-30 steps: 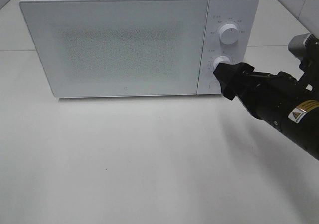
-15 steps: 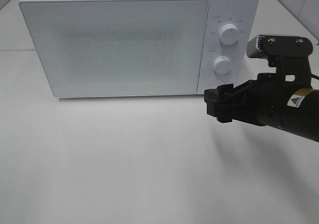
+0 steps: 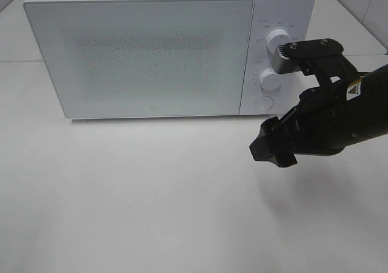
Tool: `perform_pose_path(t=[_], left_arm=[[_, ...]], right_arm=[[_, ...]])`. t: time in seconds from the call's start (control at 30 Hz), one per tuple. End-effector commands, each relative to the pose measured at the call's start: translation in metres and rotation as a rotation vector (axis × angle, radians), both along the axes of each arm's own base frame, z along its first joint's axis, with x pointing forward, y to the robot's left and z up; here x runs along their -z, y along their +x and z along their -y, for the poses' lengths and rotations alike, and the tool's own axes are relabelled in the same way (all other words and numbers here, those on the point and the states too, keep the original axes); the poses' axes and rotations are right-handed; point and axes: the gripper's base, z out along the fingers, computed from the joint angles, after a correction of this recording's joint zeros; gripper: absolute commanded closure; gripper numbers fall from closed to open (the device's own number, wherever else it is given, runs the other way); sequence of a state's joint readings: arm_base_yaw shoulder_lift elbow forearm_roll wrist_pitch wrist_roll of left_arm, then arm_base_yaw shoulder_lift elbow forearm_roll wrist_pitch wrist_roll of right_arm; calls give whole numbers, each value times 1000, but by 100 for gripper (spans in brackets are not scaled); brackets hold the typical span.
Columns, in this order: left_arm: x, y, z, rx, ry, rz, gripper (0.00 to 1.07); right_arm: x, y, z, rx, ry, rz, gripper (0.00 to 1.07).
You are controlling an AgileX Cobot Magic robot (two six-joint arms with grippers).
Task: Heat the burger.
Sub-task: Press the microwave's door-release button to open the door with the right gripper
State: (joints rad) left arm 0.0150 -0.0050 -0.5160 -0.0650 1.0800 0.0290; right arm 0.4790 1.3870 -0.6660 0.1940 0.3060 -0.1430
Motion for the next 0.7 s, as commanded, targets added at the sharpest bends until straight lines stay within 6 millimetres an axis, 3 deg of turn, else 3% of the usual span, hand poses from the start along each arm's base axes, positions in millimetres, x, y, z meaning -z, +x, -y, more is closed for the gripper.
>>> perform_pose_path(t=[0.03,0.3,0.47,0.7], left_arm=[[-1,-1,1,0,-8,22,7],[-1,-1,1,0,-8,22,7],[-1,-1,1,0,-8,22,7],[-1,-1,1,0,-8,22,7]], right_arm=[[-5,-3,9,9,-109,-82,37],[-6,-19,24,14,-273,-239,37],[-23,-37,34,20,-293,-272,37],[-63,-76,54,39,-217,-135,37]])
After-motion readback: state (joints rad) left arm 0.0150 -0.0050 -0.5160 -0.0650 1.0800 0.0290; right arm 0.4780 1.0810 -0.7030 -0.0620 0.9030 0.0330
